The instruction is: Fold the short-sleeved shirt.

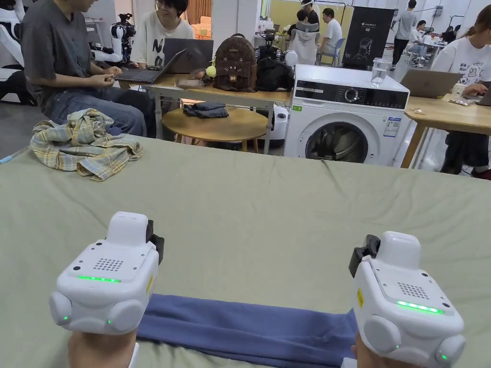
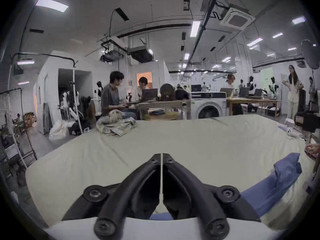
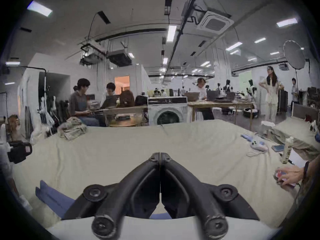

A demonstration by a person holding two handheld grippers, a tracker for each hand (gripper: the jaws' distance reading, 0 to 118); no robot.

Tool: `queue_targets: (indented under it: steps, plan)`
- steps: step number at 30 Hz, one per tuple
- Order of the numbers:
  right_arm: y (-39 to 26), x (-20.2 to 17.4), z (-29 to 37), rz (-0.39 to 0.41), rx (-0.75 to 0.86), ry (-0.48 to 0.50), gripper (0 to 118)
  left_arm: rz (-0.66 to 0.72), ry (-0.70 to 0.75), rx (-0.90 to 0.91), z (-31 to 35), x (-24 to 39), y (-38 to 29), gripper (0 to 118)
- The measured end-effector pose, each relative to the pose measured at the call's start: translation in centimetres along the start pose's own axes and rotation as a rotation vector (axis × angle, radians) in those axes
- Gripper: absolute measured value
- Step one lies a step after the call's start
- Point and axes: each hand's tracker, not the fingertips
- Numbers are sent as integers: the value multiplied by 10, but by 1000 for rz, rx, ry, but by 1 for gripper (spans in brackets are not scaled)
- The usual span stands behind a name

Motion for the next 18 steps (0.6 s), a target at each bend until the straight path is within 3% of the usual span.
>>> queue_targets:
  steps: [6,11,14,18]
  plan:
    - [-3,-14,-5,56,8,42,0,-26,10,-70,-6,-12,10,0]
    - [-4,-28,-4,100,9,74,0,44,-44,-282,-24,-62,15,0]
    - [-5,-37,-5,108,5,115,0,120,-122,-392,-38,-100,10,0]
    - [-8,-52,-6,123,-12,154,0,324,-322,-639,-65,-161,-2,5]
